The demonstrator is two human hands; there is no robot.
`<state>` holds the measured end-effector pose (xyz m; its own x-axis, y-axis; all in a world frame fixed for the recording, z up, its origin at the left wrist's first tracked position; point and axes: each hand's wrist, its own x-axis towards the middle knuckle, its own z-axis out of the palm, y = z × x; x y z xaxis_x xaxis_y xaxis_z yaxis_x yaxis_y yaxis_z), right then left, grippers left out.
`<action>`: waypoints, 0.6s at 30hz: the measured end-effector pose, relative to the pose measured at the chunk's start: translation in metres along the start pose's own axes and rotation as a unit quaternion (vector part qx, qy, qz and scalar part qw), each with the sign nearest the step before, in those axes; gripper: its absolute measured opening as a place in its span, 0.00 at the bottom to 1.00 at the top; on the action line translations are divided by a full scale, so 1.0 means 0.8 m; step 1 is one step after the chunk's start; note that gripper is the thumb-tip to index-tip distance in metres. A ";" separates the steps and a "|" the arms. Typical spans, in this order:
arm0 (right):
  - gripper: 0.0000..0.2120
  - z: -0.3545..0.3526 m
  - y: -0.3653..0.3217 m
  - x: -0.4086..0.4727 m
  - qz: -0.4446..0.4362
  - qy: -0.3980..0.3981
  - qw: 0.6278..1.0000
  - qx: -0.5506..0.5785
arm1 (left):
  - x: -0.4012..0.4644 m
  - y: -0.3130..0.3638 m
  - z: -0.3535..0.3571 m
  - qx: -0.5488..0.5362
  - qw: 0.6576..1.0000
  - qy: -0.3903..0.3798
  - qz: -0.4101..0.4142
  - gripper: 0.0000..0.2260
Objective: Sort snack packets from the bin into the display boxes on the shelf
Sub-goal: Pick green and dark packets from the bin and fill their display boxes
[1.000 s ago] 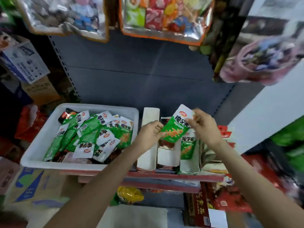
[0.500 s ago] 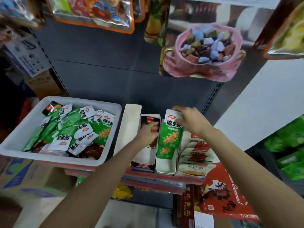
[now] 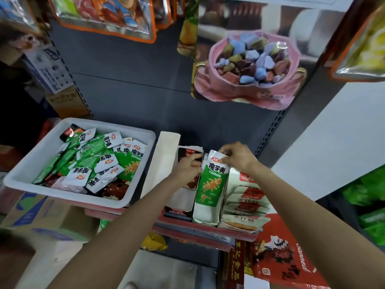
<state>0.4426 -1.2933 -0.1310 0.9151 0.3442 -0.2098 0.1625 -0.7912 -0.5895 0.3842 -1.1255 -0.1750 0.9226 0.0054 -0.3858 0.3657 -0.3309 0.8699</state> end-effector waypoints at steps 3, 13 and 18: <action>0.07 0.006 0.008 0.002 -0.002 0.002 1.000 0.023 | 0.000 0.001 0.001 0.003 1.000 0.015 0.012 0.23; 0.08 0.004 -0.016 -0.006 -0.070 0.038 0.996 -0.034 | -0.010 0.008 -0.016 0.018 0.993 0.086 0.077 0.13; 0.07 0.033 -0.082 -0.022 -0.133 0.076 0.987 0.036 | -0.052 -0.006 -0.070 0.021 0.972 0.188 0.139 0.06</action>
<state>0.4060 -1.2343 -0.1092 0.8892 0.4510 0.0767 0.3833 -0.6428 -0.6633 0.3506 -1.0710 -0.1461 0.9677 0.2520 0.0079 0.0985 -0.4065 0.9083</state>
